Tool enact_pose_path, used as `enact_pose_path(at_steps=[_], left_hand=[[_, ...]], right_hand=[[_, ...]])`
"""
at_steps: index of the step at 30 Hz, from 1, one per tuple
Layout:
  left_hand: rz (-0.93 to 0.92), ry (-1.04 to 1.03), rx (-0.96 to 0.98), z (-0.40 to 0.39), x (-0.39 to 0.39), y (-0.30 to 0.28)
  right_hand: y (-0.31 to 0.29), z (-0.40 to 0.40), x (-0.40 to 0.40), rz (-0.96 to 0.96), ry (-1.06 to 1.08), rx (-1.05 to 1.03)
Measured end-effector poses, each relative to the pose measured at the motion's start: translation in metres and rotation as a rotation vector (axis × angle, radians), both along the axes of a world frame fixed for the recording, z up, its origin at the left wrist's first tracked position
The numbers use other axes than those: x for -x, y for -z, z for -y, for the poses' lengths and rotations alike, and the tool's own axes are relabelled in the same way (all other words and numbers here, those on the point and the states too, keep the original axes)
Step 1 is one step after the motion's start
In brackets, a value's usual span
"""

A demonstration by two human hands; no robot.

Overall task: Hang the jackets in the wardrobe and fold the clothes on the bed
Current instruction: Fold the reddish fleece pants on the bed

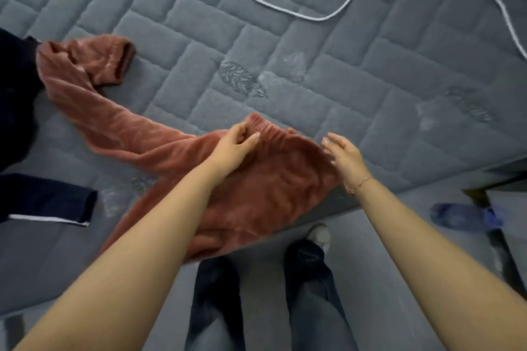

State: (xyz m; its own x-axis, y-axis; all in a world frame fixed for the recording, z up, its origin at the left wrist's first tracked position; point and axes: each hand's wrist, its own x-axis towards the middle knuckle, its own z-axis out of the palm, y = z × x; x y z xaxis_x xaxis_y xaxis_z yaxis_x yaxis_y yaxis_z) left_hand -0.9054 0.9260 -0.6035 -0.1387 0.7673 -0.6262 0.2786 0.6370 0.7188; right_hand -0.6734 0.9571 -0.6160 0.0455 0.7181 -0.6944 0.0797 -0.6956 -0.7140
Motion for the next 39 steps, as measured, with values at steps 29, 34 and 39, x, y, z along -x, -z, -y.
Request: enact_pose_path(at_steps=[29,34,39], left_hand=[[-0.141,0.313,-0.278,-0.285,-0.141,-0.055],[-0.190,0.449,-0.330,-0.370,-0.247,-0.055],[-0.208,0.480,-0.363,-0.452,-0.375,-0.035]], right_hand=[[-0.015,-0.084,-0.185,-0.010,0.050,0.061],[-0.019,-0.141,-0.282,0.076,0.285,-0.076],[-0.009,-0.200,-0.391,0.103,0.394,-0.188]])
